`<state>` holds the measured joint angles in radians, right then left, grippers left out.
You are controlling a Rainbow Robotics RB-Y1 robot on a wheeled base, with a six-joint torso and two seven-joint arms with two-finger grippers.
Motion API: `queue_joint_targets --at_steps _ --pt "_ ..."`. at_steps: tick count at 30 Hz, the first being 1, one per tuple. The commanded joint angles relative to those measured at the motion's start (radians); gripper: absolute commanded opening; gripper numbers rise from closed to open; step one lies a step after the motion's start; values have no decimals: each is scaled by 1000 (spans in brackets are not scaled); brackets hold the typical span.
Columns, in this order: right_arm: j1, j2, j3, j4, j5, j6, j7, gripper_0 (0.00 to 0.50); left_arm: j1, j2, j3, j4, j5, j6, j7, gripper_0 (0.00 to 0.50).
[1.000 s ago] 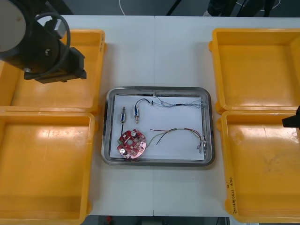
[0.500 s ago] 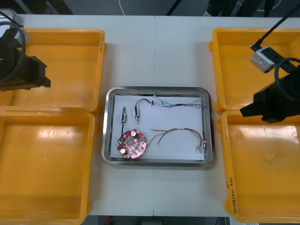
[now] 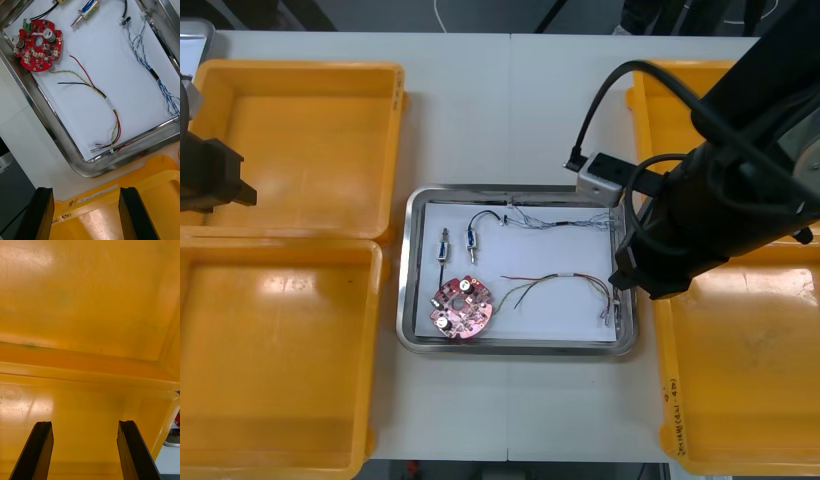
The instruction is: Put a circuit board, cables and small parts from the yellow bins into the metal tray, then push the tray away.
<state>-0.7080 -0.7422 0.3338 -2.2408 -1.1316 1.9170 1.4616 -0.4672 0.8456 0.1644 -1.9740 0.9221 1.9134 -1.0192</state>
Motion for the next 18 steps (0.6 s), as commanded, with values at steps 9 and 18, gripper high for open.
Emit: queue_joint_targets --at_steps 9,18 --pt "-229 138 383 0 199 3 3 500 110 61 76 -59 46 6 -101 500" --pt "-252 211 513 118 217 -24 51 500 209 99 103 -160 86 6 -104 500"
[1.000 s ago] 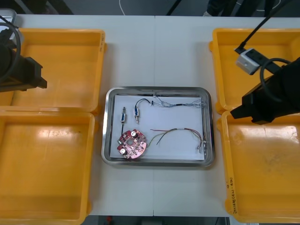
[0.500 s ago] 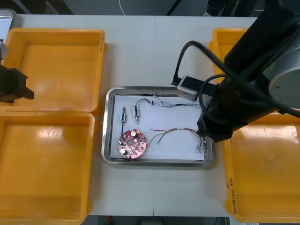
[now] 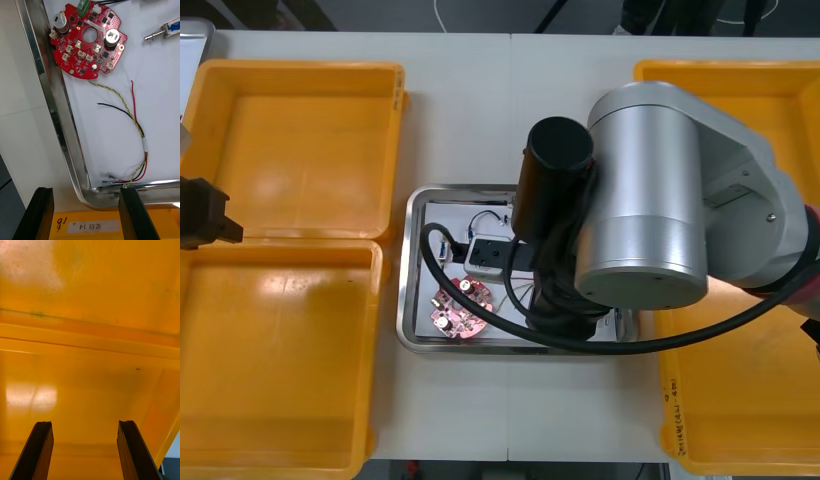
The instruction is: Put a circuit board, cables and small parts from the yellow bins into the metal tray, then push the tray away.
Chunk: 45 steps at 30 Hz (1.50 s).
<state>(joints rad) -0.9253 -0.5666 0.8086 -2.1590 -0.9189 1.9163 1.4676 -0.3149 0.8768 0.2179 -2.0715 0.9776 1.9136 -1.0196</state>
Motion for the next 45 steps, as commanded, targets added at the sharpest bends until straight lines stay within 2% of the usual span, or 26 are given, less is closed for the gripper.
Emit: queue_joint_targets --at_steps 1,5,8,22,28,33,45 --pt "-35 40 47 50 5 -30 53 500 69 76 57 -68 47 6 -105 500" --pt "-35 54 83 74 15 -57 77 500 99 96 84 -84 96 6 -108 500" --pt "-37 62 121 76 43 -72 91 500 108 99 87 -102 107 6 -114 500" --pt "-37 88 313 91 167 -129 106 500 163 108 90 -176 118 6 -159 500" --pt "-35 132 336 153 187 -157 108 500 172 108 90 -203 121 6 -169 500" --pt "-30 162 371 183 244 -174 99 500 175 108 90 -211 121 6 -175 500" --pt "-18 162 446 195 330 -224 89 500 175 108 90 -211 107 6 -177 500"
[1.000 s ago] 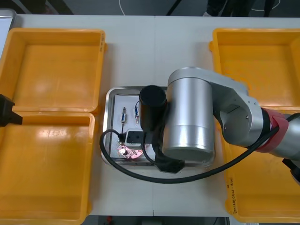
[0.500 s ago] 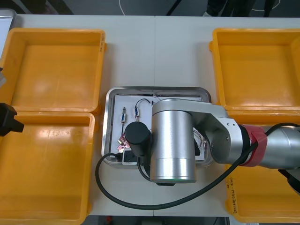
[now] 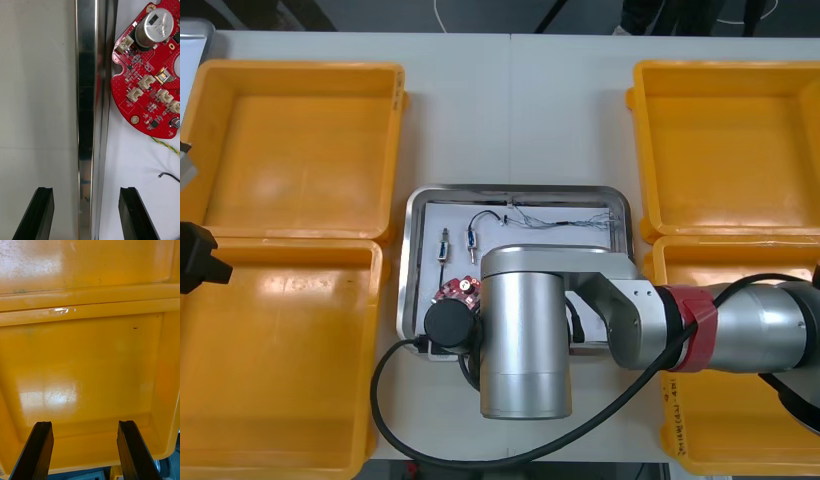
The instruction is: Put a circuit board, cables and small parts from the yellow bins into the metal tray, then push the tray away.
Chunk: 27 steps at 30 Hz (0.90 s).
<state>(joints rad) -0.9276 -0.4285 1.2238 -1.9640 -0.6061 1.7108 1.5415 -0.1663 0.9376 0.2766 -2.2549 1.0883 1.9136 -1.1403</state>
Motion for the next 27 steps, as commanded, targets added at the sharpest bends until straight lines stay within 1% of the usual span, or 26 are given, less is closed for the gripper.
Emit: queue_joint_targets --at_steps 1,6,13,27 --pt "-13 23 31 8 17 -23 15 500 27 47 32 -28 -4 6 -56 500" --pt "1 27 34 30 32 -40 14 500 27 47 32 -28 -4 6 -56 500" --pt "24 25 52 31 80 -56 3 500 27 47 32 -28 -4 6 -56 500" --pt "42 30 59 56 95 -85 -1 500 27 47 32 -28 -4 6 -56 500"
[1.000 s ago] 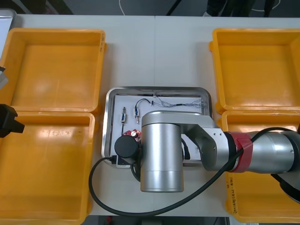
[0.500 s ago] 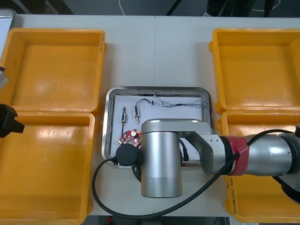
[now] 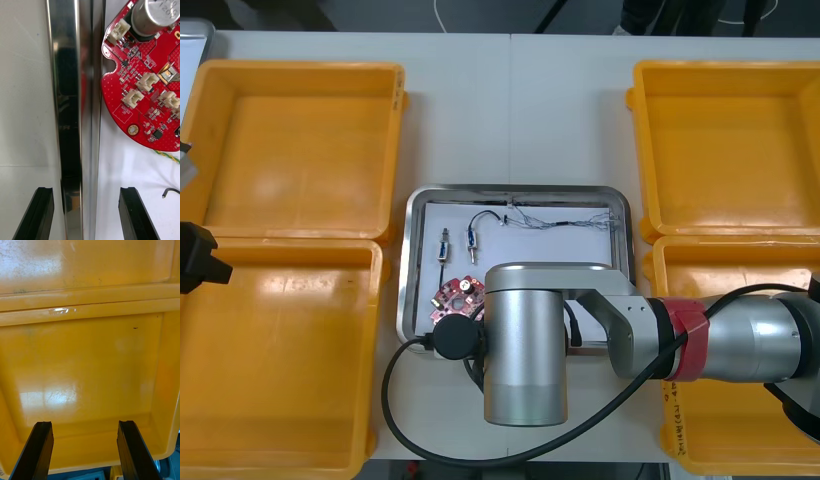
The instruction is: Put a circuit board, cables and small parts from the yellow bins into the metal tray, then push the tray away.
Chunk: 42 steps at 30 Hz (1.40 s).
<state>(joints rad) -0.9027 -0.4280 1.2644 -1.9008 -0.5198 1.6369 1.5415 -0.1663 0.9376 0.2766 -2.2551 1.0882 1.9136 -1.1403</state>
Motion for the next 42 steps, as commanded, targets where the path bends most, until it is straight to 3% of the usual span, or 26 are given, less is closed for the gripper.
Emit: queue_joint_targets --at_steps 1,13,15,18,21,30,42 --pt "21 31 18 -9 9 -12 -1 500 27 47 32 -28 -4 6 -56 500" --pt "34 37 20 -7 29 -14 -6 500 27 47 32 -28 -4 6 -56 500" --pt "34 37 20 -7 29 -14 -9 322 27 47 32 -28 -4 6 -56 500" --pt "34 38 20 -7 30 -14 -11 142 27 47 32 -28 -4 6 -56 500" --pt "34 40 20 -7 37 -14 -7 78 27 47 32 -28 -4 6 -56 500" --pt "33 40 20 -14 69 -12 -3 2 27 47 32 -28 -4 6 -56 500" --pt "-15 21 18 -14 72 -9 0 0 27 47 32 -28 -4 6 -56 500"
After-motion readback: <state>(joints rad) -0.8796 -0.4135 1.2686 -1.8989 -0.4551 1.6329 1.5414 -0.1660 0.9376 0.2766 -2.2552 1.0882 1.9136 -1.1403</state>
